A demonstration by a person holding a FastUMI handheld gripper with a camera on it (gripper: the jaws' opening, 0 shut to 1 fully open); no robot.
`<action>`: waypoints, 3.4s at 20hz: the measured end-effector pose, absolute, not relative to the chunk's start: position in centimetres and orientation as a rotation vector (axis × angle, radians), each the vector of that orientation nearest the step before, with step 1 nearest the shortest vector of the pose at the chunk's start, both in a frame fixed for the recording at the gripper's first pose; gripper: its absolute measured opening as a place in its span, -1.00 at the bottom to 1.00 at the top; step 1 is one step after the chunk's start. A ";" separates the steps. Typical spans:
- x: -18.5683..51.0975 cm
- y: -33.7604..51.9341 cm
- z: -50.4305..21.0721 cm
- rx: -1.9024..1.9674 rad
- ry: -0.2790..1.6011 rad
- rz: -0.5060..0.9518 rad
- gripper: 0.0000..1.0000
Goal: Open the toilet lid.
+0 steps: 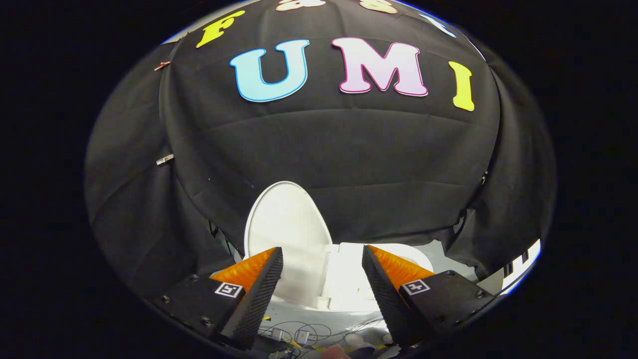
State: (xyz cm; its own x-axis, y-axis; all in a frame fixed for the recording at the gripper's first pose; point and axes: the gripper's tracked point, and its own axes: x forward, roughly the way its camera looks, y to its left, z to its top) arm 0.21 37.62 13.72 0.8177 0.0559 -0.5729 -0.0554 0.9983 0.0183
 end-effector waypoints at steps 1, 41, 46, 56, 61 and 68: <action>0.3 36.4 13.8 0.008 0.597 0.063 0.99; 2.7 5.9 -2.0 -0.050 -0.032 -0.001 0.97; 2.9 5.8 -2.6 -0.054 -0.012 0.003 0.98; 2.8 5.6 -2.8 -0.037 -0.001 0.004 0.98; 3.0 5.2 -3.4 -0.019 0.018 0.000 0.98; 3.2 5.0 -2.8 0.014 0.028 -0.013 0.98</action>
State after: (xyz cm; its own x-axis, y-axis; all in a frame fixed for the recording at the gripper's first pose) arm 3.21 4.98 -2.81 0.9995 -0.0127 -0.0277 0.0131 0.9998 0.0136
